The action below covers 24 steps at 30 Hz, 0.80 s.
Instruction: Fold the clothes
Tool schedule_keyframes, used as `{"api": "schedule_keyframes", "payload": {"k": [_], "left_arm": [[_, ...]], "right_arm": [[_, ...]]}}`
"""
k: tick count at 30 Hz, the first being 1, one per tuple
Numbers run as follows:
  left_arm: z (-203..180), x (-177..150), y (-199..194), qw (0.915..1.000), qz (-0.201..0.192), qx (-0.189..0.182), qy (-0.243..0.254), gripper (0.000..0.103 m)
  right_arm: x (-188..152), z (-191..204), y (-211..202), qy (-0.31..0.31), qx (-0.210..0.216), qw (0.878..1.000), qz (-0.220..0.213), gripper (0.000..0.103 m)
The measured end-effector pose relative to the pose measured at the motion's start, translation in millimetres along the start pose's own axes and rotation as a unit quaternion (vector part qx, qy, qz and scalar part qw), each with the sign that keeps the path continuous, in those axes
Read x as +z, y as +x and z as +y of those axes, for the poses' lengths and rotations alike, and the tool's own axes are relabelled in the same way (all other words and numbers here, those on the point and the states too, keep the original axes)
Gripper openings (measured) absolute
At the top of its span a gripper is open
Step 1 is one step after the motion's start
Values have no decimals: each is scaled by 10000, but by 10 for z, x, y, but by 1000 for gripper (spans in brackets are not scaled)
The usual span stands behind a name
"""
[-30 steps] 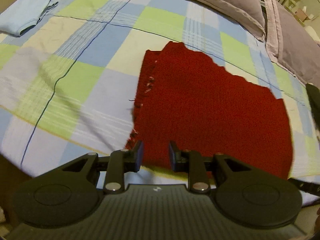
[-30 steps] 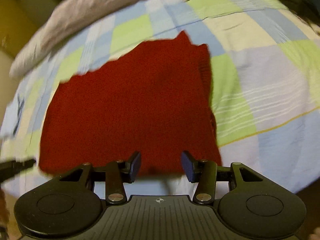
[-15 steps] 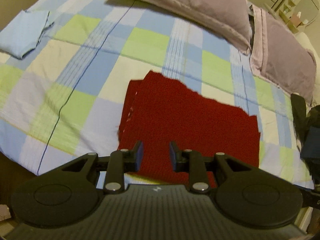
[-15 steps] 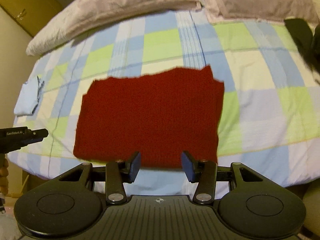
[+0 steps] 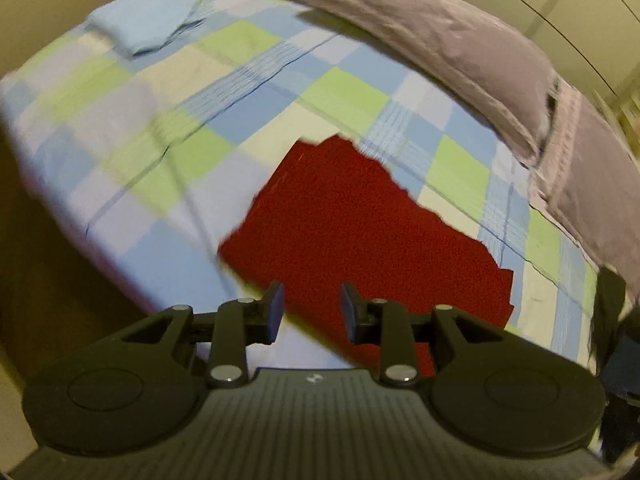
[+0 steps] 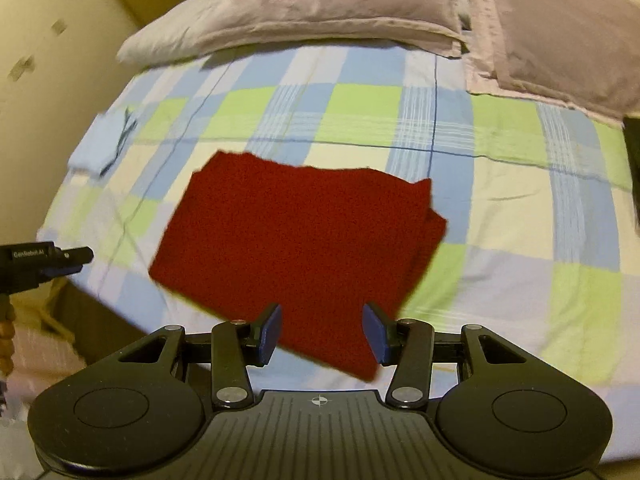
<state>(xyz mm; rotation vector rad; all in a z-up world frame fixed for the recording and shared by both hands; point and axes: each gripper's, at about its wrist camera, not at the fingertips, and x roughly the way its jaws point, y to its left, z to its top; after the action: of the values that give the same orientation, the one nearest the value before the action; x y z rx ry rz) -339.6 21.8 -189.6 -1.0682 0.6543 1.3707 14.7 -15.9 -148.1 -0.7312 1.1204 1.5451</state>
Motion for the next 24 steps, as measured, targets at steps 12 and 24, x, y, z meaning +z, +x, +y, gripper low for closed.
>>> {"api": "schedule_keyframes", "payload": {"k": [12, 24], "left_arm": [[-9, -744, -16, 9958, 528, 195, -715, 26], [-299, -399, 313, 9974, 648, 24, -328, 27]], "right_arm": [[-317, -107, 328, -1390, 365, 9850, 958, 48], [-96, -265, 457, -997, 311, 9900, 953, 48]]}}
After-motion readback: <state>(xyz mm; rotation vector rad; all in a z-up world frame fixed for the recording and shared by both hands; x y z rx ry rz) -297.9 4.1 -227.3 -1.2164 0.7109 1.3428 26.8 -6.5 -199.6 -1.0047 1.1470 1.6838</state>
